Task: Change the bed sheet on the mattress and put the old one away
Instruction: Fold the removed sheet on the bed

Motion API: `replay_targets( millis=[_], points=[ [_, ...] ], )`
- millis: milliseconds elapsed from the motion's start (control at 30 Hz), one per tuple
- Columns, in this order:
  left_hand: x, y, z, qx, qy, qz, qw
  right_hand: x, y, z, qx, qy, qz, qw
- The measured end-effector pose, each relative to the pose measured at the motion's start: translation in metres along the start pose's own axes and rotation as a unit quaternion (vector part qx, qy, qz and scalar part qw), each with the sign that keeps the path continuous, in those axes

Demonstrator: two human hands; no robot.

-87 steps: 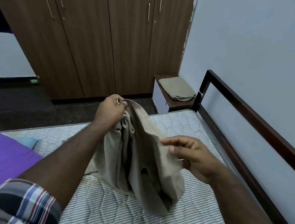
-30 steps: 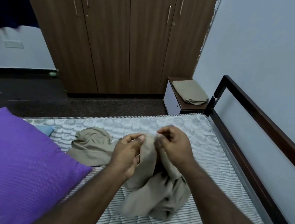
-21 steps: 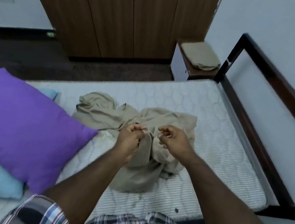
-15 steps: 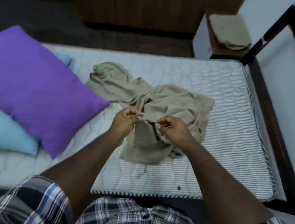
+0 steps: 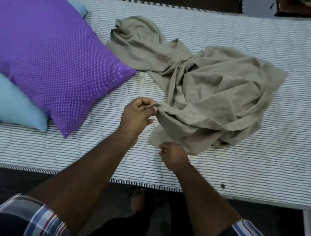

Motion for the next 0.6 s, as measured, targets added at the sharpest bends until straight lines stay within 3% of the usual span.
replay_targets(
  millis=[133, 333, 467, 600],
  points=[
    [0.015, -0.012, 0.011, 0.008, 0.038, -0.020, 0.999, -0.001, -0.039, -0.058, -0.074, 0.093, 0.050, 0.992],
    [0.030, -0.017, 0.023, 0.013, 0.048, -0.038, 0.998, 0.005, -0.050, -0.068, -0.160, 0.160, 0.002, 0.974],
    [-0.004, 0.010, 0.024, 0.032, 0.034, -0.068, 0.997, 0.052, 0.015, 0.021, -0.216, -0.002, 0.098, 0.971],
    [-0.079, 0.069, 0.011, 0.112, -0.001, -0.145, 0.983, 0.116, 0.088, 0.160, -0.247, -0.102, 0.197, 0.943]
  ],
)
Point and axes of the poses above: each hand's wrist, its own y-axis away from the middle knuckle, its own z-axis out of the back of the hand, x = y × z, the point moved 6 cm from there along -y, towards the middle knuckle, and after that the axes turned 6 degrees about -x, right-handed, at the moved point
